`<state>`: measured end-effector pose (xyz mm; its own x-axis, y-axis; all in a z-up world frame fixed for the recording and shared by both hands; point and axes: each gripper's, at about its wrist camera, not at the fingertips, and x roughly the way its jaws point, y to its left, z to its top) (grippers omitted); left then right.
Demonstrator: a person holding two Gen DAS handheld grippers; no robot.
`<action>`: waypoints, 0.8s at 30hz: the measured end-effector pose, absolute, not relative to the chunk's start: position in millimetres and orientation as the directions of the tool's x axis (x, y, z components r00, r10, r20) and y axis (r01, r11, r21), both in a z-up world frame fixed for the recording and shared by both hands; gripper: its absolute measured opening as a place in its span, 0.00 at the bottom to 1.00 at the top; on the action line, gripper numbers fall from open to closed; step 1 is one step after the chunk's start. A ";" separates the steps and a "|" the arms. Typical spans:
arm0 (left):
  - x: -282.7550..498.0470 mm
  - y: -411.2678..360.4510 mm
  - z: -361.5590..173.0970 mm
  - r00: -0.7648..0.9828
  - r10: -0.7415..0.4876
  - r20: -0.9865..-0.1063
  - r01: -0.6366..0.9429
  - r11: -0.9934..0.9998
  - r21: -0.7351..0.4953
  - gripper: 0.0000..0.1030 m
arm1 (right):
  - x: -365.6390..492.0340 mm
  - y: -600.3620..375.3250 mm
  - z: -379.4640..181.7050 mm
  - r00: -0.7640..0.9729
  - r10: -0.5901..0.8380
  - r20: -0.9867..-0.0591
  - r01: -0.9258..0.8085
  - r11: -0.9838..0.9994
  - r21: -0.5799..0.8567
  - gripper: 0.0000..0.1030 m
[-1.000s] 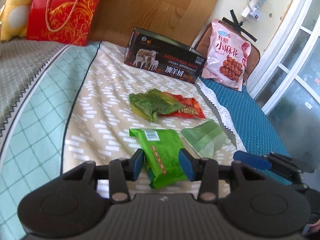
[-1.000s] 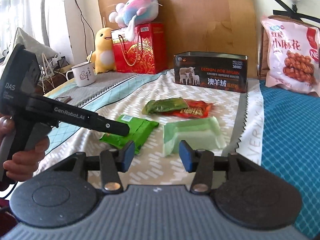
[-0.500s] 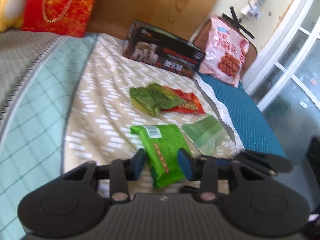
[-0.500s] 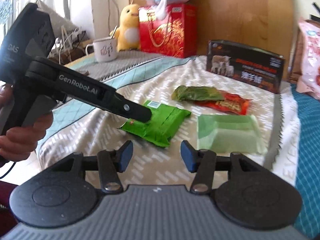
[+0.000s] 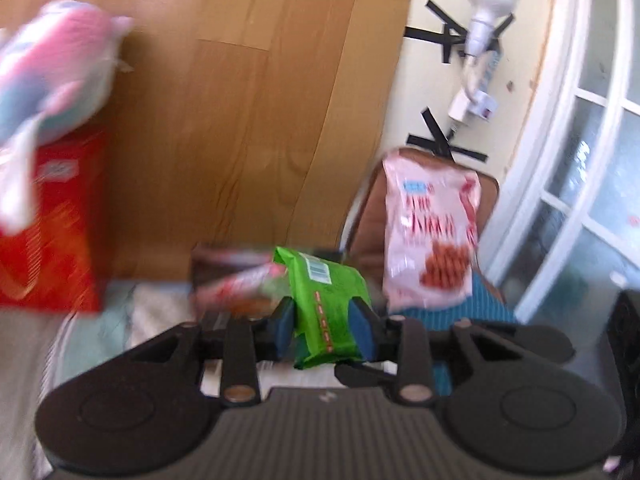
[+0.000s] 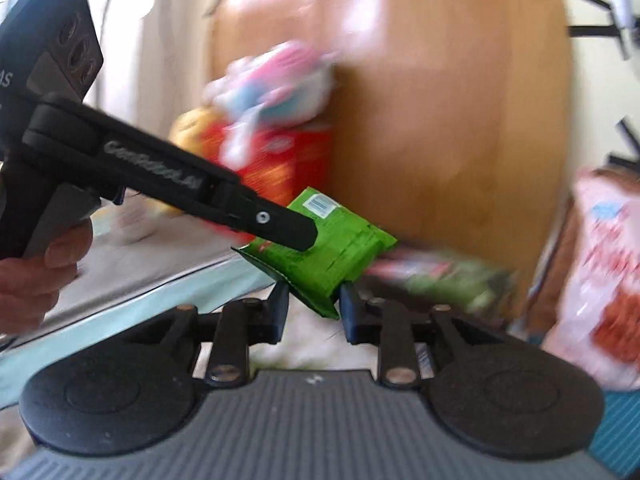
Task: Organize snacks
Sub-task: 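Carry the bright green packet into the tin box and open the left tool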
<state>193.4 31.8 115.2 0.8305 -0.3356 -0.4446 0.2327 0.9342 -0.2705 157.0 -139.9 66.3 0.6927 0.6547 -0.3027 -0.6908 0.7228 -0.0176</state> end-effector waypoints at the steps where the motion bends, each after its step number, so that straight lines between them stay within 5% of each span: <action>1: 214.4 26.0 114.9 0.826 -0.341 -0.449 0.239 0.933 -0.269 0.28 | 173.4 -142.8 65.5 0.710 0.635 -0.305 -0.670 0.742 -0.012 0.29; 7: 279.7 20.4 87.5 0.815 -0.334 -0.473 0.200 0.929 -0.312 0.29 | 239.8 -150.0 46.7 0.707 0.611 -0.357 -0.641 0.766 0.043 0.29; 12: 283.9 37.7 66.1 0.832 -0.167 -0.529 0.060 0.975 -0.213 0.35 | 250.3 -116.4 34.5 0.669 0.644 -0.371 -0.691 0.723 0.011 0.31; 15: 267.7 47.6 69.9 0.845 -0.119 -0.522 0.034 0.985 -0.170 0.37 | 251.1 -120.0 39.4 0.661 0.662 -0.353 -0.693 0.719 0.051 0.48; 19: 212.0 68.0 69.2 0.854 -0.155 -0.497 0.041 0.972 -0.233 0.45 | 224.9 -154.6 44.0 0.601 0.722 -0.343 -0.718 0.676 0.165 0.48; 24: 162.5 80.2 29.0 0.762 -0.273 -0.588 0.012 0.912 -0.409 0.45 | 214.4 -169.4 10.2 0.342 0.798 -0.496 -0.708 0.566 0.422 0.48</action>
<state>162.5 80.2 29.0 0.7616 -0.2732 -0.5876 0.0115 0.9124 -0.4092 214.4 -169.4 10.2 0.3416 0.7980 -0.4965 -0.7082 0.5659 0.4222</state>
